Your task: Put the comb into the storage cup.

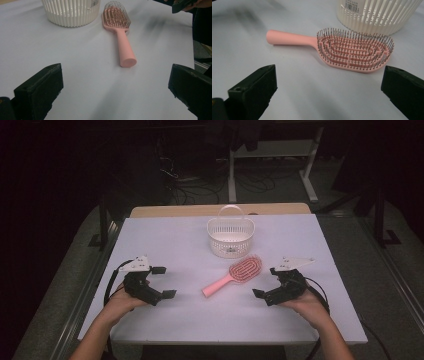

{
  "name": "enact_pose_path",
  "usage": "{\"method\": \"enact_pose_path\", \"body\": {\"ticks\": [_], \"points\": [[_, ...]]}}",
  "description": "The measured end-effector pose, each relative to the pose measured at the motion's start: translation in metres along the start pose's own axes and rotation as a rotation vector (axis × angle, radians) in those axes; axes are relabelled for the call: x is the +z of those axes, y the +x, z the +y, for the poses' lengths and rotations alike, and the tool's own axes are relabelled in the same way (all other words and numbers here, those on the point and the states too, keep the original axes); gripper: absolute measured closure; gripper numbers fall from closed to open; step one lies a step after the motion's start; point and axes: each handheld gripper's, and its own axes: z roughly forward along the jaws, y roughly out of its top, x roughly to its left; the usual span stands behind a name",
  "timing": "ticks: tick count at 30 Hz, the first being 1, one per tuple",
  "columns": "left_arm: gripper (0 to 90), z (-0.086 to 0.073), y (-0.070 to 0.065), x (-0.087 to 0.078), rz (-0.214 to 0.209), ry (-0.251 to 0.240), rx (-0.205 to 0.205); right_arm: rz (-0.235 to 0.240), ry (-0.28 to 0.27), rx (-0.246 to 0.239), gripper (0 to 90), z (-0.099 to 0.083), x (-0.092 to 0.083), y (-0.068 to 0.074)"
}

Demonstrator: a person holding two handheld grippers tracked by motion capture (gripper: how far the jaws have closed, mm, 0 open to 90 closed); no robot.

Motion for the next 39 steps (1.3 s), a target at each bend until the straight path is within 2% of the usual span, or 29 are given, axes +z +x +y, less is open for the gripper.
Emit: {"method": "enact_pose_path", "body": {"ticks": [15, 22, 33, 39], "points": [[0.0, 0.002, -0.001, 0.001, -0.001, 0.001, -0.009, 0.015, -0.011, -0.005, 0.0, 0.002, -0.001, 0.0], [0.0, 0.008, -0.001, 0.004, -0.01, -0.016, -0.008, 0.01, -0.007, -0.011, 0.0, 0.003, 0.0, 0.002], [0.0, 0.018, -0.001, 0.012, -0.018, -0.032, -0.017, 0.014, -0.006, -0.013, 0.0, 0.004, 0.0, 0.003], [0.1, 0.03, -0.005, 0.025, -0.04, -0.032, 0.007, 0.013, -0.018, -0.008, 0.0, 0.006, 0.0, 0.001]]}}
